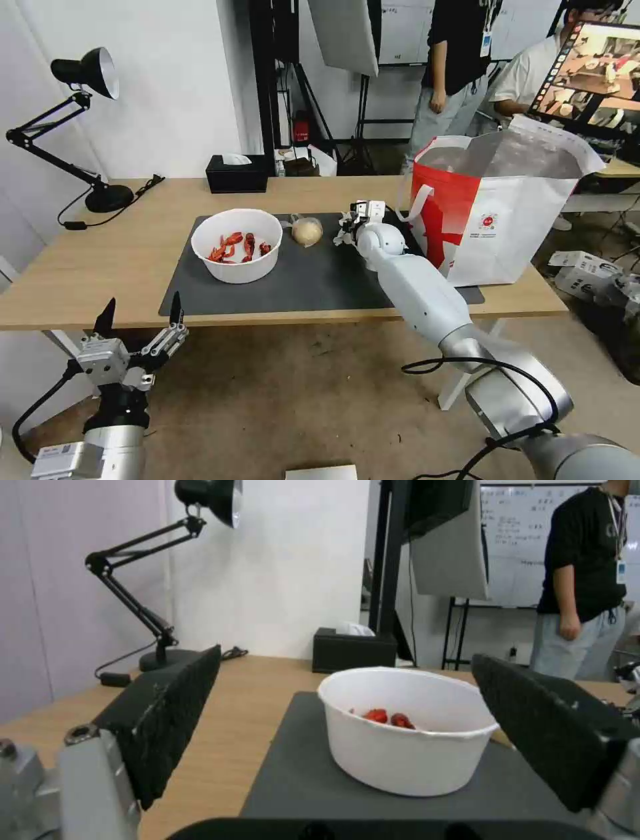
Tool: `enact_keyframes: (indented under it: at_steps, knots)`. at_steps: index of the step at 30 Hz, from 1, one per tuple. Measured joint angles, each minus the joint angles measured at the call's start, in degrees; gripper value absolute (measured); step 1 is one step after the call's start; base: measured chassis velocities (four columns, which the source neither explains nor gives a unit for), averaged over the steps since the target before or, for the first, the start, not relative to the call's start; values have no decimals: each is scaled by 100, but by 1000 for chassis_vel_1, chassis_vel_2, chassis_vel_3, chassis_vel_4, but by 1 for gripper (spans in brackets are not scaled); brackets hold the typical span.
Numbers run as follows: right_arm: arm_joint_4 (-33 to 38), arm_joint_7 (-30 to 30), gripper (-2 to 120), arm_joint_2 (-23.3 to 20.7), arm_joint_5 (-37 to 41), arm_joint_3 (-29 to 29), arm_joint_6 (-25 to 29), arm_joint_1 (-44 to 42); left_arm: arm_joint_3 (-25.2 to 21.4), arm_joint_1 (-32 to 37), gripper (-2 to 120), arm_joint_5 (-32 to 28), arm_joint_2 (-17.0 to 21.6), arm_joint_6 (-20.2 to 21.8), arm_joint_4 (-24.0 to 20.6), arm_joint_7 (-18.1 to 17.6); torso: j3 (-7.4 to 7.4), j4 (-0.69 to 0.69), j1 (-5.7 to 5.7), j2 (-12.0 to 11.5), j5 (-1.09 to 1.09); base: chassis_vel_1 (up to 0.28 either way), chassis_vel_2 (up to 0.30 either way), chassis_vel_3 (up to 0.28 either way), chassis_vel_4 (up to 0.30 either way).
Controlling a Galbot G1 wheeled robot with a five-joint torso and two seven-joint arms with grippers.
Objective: Pick up the trash from the table and place it into the takeout bag.
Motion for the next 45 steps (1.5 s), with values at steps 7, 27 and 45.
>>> enact_keyframes:
  at_steps: [7,27,45]
  knots:
    - [662,121,0,-139,-10,-46,205,-132,1,6,100,2,-9,1,-30,-11,0,-1,0,0,0,0,0,0,0]
    - [3645,799,0,-1512,704,-15,-275,933,-41,81,100,1,1,-16,-211,-74,0,0,0,0,1,0,0,0,0]
    - [3592,1051,26,-3163,1043,765,-798,566,268,37,100,102,-38,-18,-330,-251,0,0,0,0,1,0,0,0,0]
